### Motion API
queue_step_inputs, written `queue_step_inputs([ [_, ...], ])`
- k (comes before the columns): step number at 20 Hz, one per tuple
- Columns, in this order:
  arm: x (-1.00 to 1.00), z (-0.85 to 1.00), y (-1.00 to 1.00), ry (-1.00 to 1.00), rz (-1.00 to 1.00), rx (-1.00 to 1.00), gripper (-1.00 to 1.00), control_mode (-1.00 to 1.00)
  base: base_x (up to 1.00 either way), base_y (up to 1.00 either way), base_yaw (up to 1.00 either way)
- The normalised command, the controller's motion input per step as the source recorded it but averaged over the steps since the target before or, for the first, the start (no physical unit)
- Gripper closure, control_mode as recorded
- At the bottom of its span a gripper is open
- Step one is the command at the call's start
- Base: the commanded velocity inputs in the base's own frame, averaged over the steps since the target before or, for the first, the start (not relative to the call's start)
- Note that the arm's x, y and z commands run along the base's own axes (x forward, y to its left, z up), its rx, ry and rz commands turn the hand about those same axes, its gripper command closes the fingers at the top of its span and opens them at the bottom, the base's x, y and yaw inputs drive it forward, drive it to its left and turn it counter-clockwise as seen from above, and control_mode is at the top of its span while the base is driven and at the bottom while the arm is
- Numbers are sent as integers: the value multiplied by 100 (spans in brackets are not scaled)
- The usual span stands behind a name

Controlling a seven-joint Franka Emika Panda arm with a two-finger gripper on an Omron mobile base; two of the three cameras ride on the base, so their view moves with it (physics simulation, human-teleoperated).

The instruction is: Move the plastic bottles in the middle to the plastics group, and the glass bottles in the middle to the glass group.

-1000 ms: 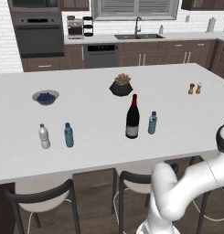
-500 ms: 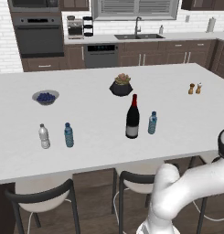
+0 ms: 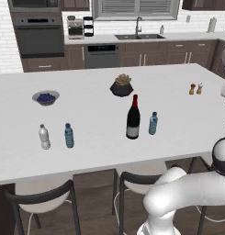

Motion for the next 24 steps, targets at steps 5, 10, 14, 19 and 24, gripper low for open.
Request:
queue_step_inputs([
  [5,0,0,100,-11,-17,-14,-100,-100,0,0,0],
  [10,0,0,100,-11,-18,-6,-100,-100,0,0,0],
  [14,1,0,100,-20,-19,-3,-100,-100,0,0,0],
  [19,17,0,85,-22,-25,0,-100,-100,0,0,0],
  [24,38,0,26,-14,-37,0,-100,-100,0,0,0],
])
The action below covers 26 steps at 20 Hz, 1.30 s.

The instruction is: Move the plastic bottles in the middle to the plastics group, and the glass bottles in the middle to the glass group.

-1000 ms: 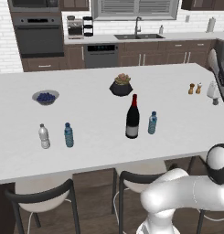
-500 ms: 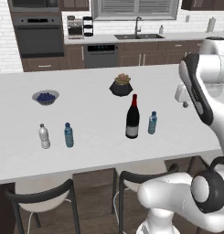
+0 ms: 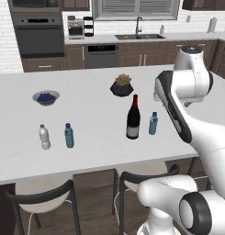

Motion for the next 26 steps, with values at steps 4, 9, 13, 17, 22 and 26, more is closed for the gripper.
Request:
queue_step_inputs([
  [4,59,0,9,0,-35,0,-100,-100,0,0,0],
  [9,17,0,21,0,-7,0,-100,-100,0,0,0],
  [13,-1,-1,8,6,7,0,-100,-100,0,0,0],
  [17,0,-17,21,4,18,0,-100,-100,0,0,0],
  [22,0,-38,24,1,31,1,-100,-100,0,0,0],
  [26,0,-40,13,-2,26,6,-100,-100,0,0,0],
])
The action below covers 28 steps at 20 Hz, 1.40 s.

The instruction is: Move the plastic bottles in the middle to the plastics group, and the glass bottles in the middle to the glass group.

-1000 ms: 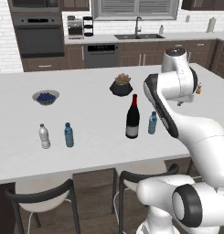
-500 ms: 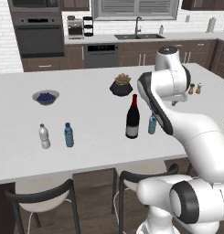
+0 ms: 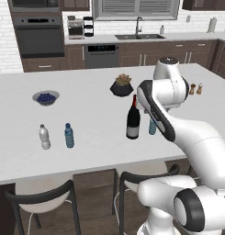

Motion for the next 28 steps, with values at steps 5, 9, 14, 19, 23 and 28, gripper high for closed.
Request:
queue_step_inputs([
  [5,22,-5,2,-11,6,5,-100,-100,0,0,0],
  [9,39,0,0,-10,0,3,-100,-100,0,0,0],
  [14,32,0,10,-1,0,0,-100,-100,0,0,0],
  [19,18,0,12,0,0,0,-100,-100,0,0,0],
  [23,36,-1,4,0,0,0,-100,-100,0,0,0],
  [28,17,0,0,0,0,0,-100,-100,0,0,0],
])
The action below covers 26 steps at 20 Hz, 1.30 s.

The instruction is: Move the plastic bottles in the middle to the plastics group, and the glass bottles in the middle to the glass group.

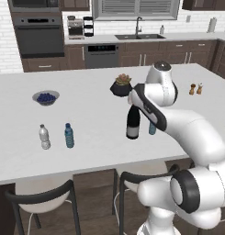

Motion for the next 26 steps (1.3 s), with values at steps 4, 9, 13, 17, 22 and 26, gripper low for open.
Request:
queue_step_inputs([
  [4,16,-1,0,0,0,0,-100,-100,0,0,0],
  [9,27,-3,2,-1,0,0,-100,-100,0,0,0],
  [13,16,-6,0,0,0,0,-100,-100,0,0,0],
  [17,4,-13,0,0,0,0,-100,-100,0,0,0],
  [22,0,-24,1,-1,0,0,-100,-100,0,0,0],
  [26,8,-34,0,-3,1,0,-100,-100,0,0,0],
])
